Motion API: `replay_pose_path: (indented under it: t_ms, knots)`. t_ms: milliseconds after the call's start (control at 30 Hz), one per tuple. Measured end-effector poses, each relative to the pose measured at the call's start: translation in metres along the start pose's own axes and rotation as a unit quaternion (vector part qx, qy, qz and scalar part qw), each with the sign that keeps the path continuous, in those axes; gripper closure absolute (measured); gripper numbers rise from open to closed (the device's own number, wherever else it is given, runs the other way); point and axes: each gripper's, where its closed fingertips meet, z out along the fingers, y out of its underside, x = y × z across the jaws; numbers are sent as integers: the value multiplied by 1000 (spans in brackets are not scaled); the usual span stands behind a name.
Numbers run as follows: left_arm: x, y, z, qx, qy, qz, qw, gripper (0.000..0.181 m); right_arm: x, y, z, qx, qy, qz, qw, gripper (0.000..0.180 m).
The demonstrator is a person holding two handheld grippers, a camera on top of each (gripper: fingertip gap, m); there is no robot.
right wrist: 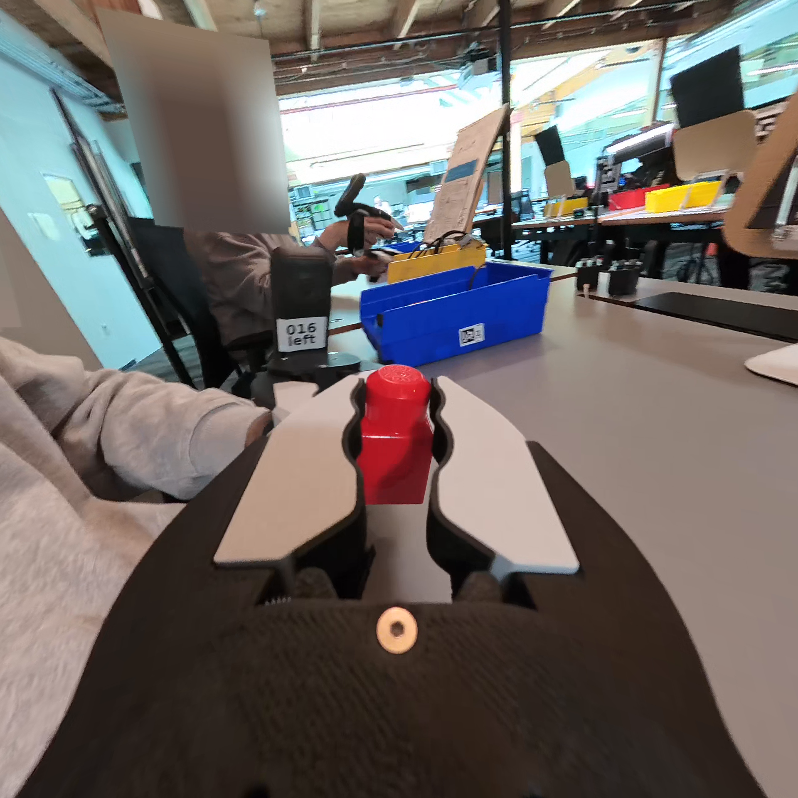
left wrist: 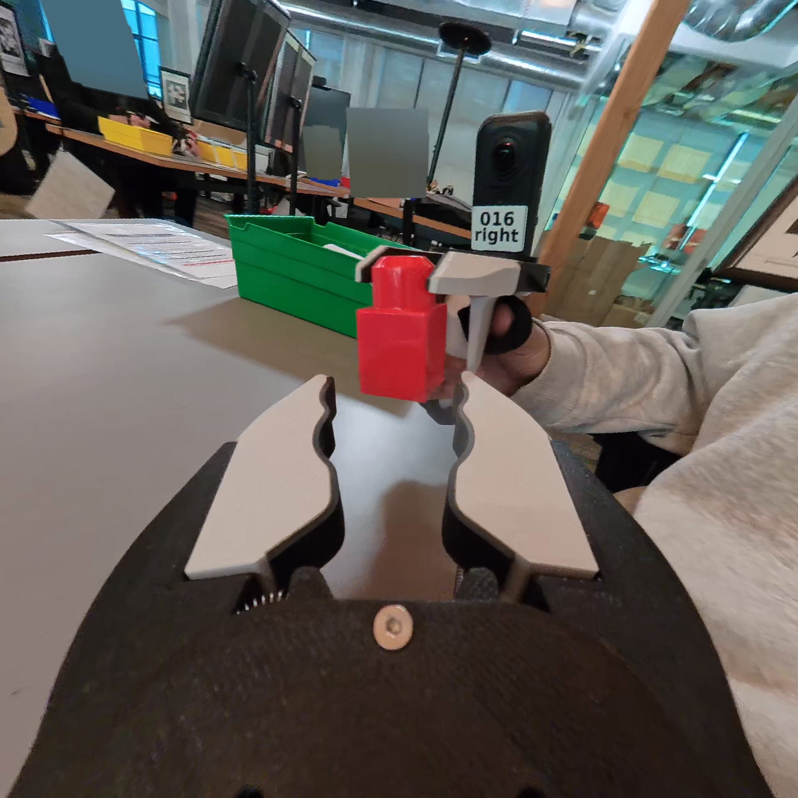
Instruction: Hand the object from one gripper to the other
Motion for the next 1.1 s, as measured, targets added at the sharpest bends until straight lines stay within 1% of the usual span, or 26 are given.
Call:
replay_pose_path:
  t_ms: [100, 200, 300, 400, 500, 600, 800, 933, 1100]
  knots:
    - [4, 0, 0, 3, 17, -7, 1000, 127, -13, 1, 3, -6, -33, -9, 999, 151]
    - [14, -5, 0, 20, 59, -30, 998, 123, -21, 1, 0, -8, -62, -16, 998, 151]
    - [23, -6, -2, 23, 108, -69, 992, 123, -30, -7, -6, 9, -110, 17, 994, 151]
    - [34, -10, -4, 30, 168, -119, 978, 125, -37, -12, -12, 24, -157, 65, 985, 151]
    - [43, -14, -7, 37, 214, -156, 964, 127, -41, -16, -15, 31, -192, 94, 976, 151]
    - [50, -13, -8, 32, 244, -173, 954, 129, -51, -18, -18, 35, -231, 111, 966, 151]
    - [75, -10, -10, 10, 324, -215, 921, 129, -69, -17, -19, 34, -284, 129, 949, 151]
    - [90, -7, -10, -1, 361, -227, 904, 133, -78, -14, -18, 27, -311, 141, 940, 151]
    - [97, -10, -10, 11, 388, -255, 886, 138, -88, -10, -18, 13, -337, 152, 929, 151]
